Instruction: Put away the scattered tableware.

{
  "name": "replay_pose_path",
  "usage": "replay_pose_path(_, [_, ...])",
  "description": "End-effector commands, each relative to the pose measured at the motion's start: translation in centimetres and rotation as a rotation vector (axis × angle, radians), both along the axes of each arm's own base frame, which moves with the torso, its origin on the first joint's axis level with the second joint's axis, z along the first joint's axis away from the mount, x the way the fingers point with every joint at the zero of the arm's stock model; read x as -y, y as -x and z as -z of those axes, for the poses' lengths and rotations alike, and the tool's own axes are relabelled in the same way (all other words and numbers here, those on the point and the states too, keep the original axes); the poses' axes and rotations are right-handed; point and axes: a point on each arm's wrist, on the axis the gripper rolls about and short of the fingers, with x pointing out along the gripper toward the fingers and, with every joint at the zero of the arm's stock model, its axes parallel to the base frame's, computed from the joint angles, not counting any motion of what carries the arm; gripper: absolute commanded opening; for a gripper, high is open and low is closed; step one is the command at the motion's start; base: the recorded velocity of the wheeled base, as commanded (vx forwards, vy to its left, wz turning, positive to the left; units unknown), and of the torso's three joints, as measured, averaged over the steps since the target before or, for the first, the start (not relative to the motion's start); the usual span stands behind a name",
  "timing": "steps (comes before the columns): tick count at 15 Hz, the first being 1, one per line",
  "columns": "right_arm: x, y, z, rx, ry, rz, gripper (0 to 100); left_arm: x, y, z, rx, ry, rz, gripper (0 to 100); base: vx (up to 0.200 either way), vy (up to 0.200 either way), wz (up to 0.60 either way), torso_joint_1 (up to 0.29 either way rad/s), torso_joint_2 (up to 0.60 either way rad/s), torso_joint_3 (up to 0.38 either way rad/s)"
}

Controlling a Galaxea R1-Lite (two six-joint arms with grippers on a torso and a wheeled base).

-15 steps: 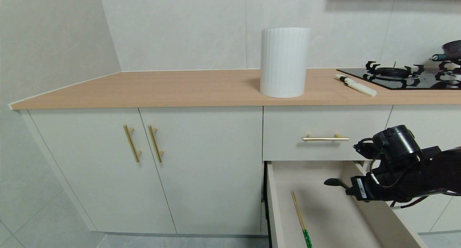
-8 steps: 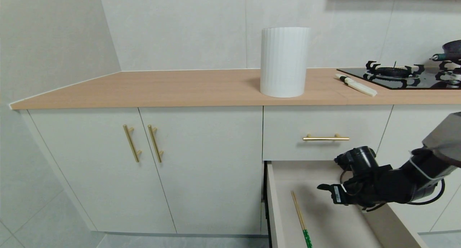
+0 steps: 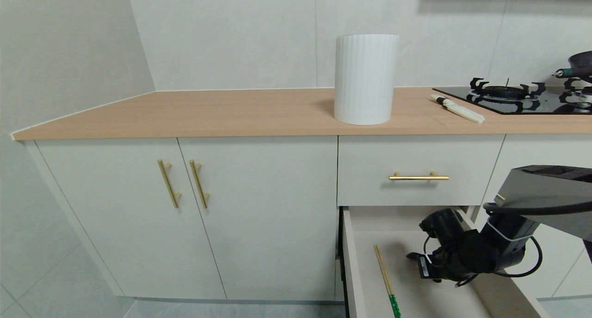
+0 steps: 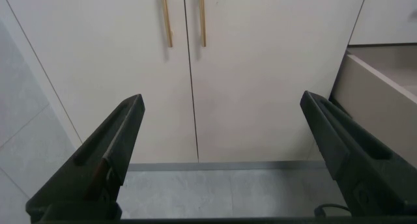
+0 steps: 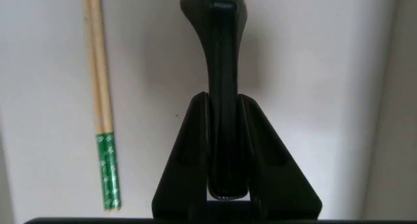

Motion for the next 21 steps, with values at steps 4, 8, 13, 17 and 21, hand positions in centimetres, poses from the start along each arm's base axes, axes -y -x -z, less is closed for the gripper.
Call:
replay_pose_path(4, [-0.03, 0.06, 0.97, -0.018, 0.036, 0.010, 0, 0.00, 0.00, 0.00, 0.000, 0.000, 0.000, 100, 0.000, 0.000, 0.00, 0.000, 0.00, 0.000])
replay_pose_path(8, [-0.15, 0.02, 1.09, -0.018, 0.037, 0.008, 0, 0.00, 0.00, 0.00, 0.000, 0.000, 0.000, 100, 0.000, 0.000, 0.00, 0.000, 0.00, 0.000])
replay_pose_path(13, [-0.15, -0.10, 1.17, -0.015, 0.046, 0.013, 0, 0.00, 0.00, 0.00, 0.000, 0.000, 0.000, 100, 0.000, 0.000, 0.00, 0.000, 0.00, 0.000])
replay_pose_path(17, [-0.15, -0.10, 1.17, -0.015, 0.045, 0.014, 100, 0.00, 0.00, 0.00, 0.000, 0.000, 0.000, 100, 0.000, 0.000, 0.00, 0.000, 0.00, 0.000])
replay_pose_path(21, [-0.15, -0.10, 1.17, -0.015, 0.045, 0.015, 100, 0.00, 0.00, 0.00, 0.000, 0.000, 0.000, 100, 0.000, 0.000, 0.00, 0.000, 0.00, 0.000])
